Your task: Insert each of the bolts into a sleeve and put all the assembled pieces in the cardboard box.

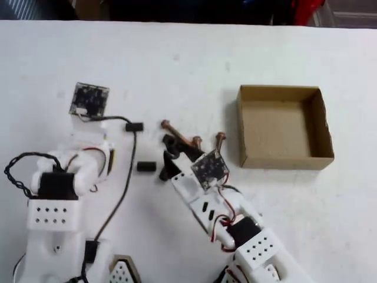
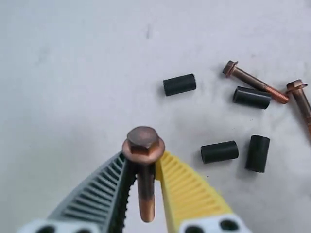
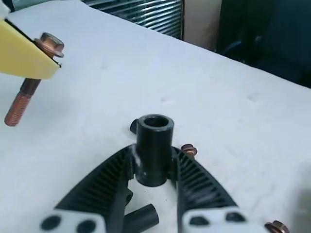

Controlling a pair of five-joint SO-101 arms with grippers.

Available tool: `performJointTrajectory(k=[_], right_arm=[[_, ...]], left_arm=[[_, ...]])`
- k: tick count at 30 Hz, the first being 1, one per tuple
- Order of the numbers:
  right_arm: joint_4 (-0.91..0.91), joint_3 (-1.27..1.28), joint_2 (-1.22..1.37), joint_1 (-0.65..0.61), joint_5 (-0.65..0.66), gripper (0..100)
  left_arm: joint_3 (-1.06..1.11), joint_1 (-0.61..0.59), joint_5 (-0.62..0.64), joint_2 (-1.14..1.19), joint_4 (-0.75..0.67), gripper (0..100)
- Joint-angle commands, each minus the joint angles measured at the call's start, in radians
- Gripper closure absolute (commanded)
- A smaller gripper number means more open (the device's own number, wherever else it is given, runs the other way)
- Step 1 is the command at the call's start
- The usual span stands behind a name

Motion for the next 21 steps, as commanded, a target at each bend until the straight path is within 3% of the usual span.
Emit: performJointTrajectory(k=[1, 13, 18, 21], right_arm=[[-0.122, 0.021, -0.016, -0.01, -0.008, 98.2], [-0.317, 0.098, -0.018, -0.012, -0.015, 98.2], [-0.329, 0.104, -0.018, -0.07, -0.011, 98.2], [-0.325, 0.107, -0.013, -0.077, -0.009, 98.2]], left_arm=[[-0.011, 0.07, 0.009, -0.059, -0.026, 98], [-0.011, 0.219, 0.012, -0.274, -0.075, 98], [-0.011, 0.219, 0.222, -0.367, -0.203, 98], [-0.011, 0.222, 0.241, -0.395, -0.255, 98]])
